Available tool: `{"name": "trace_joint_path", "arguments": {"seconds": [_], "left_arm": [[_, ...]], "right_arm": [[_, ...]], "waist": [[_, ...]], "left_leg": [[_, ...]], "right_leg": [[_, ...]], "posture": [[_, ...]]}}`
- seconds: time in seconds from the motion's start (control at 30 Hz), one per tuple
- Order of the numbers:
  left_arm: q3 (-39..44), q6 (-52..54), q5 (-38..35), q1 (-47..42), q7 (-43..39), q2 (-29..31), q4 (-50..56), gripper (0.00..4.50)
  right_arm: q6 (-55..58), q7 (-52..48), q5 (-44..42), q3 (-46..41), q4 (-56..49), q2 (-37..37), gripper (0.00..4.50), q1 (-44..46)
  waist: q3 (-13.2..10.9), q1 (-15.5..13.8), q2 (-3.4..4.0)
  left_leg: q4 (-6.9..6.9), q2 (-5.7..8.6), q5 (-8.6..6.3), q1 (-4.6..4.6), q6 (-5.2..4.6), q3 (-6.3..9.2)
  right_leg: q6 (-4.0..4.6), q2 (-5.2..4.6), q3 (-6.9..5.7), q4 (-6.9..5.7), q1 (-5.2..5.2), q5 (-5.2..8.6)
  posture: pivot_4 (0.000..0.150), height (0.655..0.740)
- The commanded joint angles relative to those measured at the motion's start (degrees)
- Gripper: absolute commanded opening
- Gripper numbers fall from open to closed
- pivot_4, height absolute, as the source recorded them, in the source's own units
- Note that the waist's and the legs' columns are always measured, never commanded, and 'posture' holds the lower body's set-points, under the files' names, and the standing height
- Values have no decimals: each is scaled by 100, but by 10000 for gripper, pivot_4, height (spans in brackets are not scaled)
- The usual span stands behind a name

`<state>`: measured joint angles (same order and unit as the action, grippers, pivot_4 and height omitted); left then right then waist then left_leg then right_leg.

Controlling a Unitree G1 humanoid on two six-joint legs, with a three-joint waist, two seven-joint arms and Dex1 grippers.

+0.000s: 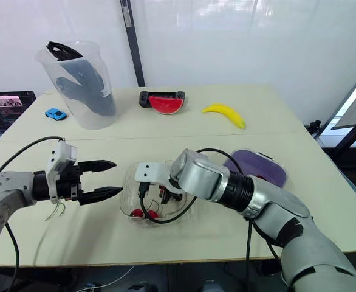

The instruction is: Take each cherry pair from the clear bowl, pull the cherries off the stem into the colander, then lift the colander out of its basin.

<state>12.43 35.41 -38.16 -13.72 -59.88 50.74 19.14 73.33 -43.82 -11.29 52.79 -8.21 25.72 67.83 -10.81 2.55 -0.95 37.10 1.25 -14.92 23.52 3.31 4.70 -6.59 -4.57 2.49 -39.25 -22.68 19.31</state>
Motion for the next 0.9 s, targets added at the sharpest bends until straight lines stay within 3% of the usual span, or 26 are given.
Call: {"name": "trace_joint_path", "arguments": {"seconds": [0.03,0.5,0.6,0.77,0.9], "left_arm": [[44,-135,25,-49,-53,42,23,45000],[1,-114,44,-68,-52,58,-26,45000],[7,-100,38,-47,-42,62,-3,45000],[2,-63,30,-49,-52,83,-13,45000],[-37,-76,53,-94,-62,75,-36,45000]], "right_arm": [[-32,56,126,-157,-128,-35,14272,18],[-1001,-340,382,-90,238,-643,14272,339],[-1016,-459,399,-127,294,-677,22983,318],[-722,-604,175,-692,-55,-600,44760,430],[-225,-795,-93,-1005,-519,-337,44760,375]], "waist": [[0,0,0],[0,17,0],[0,-1,0],[0,7,0],[0,5,0]], "left_leg": [[0,0,0,0,0,0],[-3,-1,0,0,0,0],[0,0,1,0,1,1],[-2,0,1,0,1,1],[-2,0,1,0,1,2]], "right_leg": [[0,0,0,0,0,0],[0,2,0,-3,-4,0],[0,1,0,-3,-2,0],[0,2,0,-3,-4,0],[0,1,0,-4,-2,0]], "posture": [[1500,7400],[1500,7400],[1500,7400],[1500,7400],[1500,7400]]}}
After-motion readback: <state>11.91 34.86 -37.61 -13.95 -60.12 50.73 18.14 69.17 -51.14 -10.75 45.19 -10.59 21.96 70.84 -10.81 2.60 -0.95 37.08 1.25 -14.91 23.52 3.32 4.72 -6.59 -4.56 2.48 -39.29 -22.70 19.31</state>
